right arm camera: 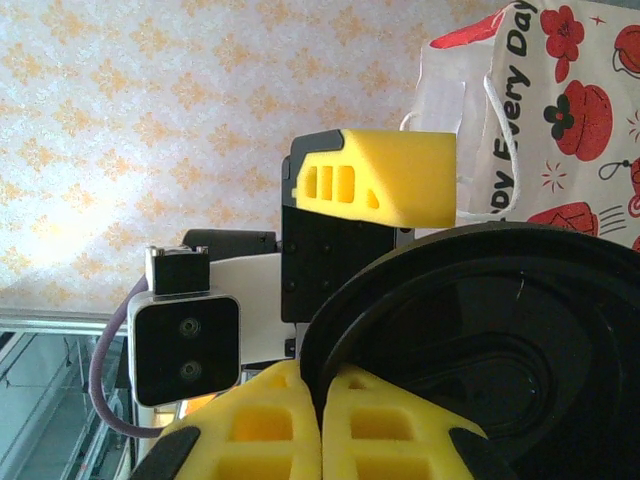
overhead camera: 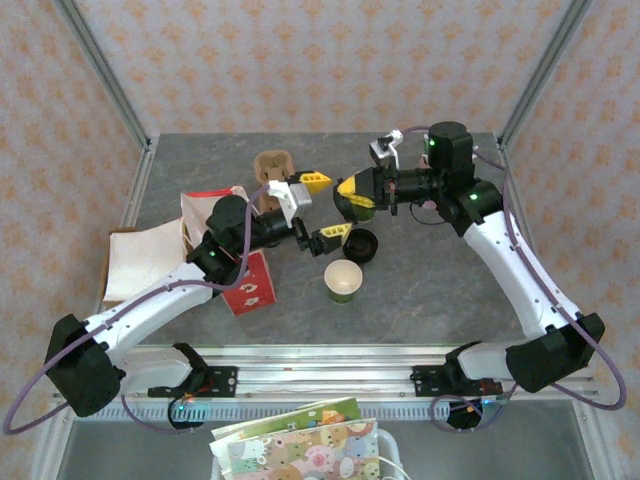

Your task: Pack the takeout coffee

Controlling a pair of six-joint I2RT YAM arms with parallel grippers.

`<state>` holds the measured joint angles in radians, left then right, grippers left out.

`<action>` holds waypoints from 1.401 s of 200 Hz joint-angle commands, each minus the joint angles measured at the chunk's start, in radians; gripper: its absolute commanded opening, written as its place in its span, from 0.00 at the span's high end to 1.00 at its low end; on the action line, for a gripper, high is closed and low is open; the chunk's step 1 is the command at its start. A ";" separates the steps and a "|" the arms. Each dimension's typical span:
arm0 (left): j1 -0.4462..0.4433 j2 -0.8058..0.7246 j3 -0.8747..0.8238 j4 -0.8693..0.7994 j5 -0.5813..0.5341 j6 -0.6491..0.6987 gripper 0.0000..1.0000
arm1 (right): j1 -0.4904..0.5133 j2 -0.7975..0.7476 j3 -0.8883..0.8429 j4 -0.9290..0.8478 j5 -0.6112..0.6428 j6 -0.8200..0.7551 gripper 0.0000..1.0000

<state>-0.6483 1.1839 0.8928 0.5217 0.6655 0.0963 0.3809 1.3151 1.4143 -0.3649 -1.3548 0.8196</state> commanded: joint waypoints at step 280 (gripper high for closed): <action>-0.045 0.115 0.012 0.252 0.008 -0.132 0.06 | 0.023 -0.016 0.018 0.092 0.001 0.046 0.98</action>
<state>-0.6807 1.3163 0.8967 0.7231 0.6598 -0.0360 0.3988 1.3151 1.4143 -0.3130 -1.3552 0.8646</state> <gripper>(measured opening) 0.953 0.051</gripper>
